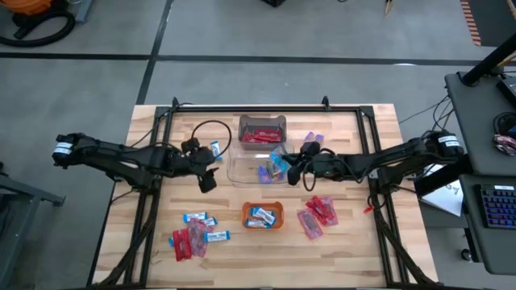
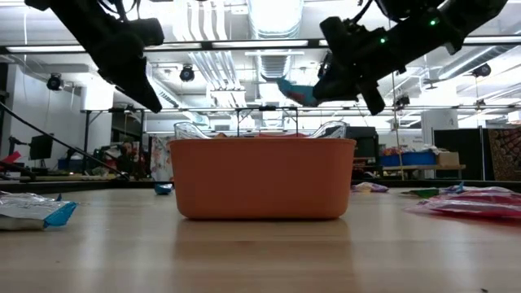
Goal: Sort candy
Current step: Put the blue candy into the clear transparent bin, then put the white chocolate bar into the orange bin
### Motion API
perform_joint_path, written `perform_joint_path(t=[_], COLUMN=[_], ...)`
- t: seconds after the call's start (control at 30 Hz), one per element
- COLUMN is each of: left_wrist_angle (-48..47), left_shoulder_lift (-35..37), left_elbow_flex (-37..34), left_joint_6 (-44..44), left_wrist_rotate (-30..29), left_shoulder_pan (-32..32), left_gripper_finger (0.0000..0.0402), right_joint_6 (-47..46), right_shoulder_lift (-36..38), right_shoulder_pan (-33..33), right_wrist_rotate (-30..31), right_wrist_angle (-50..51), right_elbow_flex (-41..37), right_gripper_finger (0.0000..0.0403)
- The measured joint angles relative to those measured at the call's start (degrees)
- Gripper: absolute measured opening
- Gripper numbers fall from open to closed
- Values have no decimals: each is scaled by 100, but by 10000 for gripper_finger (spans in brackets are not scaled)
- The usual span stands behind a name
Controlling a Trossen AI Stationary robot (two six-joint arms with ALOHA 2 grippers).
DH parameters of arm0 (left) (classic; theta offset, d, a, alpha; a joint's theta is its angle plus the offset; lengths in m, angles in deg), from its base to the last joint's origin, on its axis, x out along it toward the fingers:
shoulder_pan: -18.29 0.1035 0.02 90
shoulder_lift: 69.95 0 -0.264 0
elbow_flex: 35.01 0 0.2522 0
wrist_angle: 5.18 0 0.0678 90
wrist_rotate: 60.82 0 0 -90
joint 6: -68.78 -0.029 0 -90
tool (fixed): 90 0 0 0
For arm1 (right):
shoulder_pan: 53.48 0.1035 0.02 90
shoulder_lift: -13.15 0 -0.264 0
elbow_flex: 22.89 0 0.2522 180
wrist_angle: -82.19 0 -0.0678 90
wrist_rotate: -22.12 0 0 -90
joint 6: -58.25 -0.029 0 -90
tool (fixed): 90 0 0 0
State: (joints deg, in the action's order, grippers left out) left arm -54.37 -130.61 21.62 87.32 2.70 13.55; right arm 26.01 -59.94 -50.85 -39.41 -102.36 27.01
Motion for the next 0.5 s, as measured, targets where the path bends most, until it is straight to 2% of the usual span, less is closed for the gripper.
perform_joint_path(t=[0.1, 0.27, 0.5], left_wrist_angle=[-69, -73, -54], left_shoulder_lift=[2, -1, -19], left_elbow_flex=[0, -24, -108], left_joint_6=[2, 87, 868], left_wrist_rotate=[2, 2, 4], left_shoulder_pan=[138, 369, 670], left_gripper_finger=[191, 191, 191], right_joint_6=[1, -9, 98], right_shoulder_lift=[-185, -440, -537], right_shoulder_pan=[0, 0, -2], right_wrist_rotate=[0, 2, 20], right_wrist_angle=[44, 355, 499], right_elbow_flex=[124, 383, 549], right_gripper_finger=[26, 76, 153])
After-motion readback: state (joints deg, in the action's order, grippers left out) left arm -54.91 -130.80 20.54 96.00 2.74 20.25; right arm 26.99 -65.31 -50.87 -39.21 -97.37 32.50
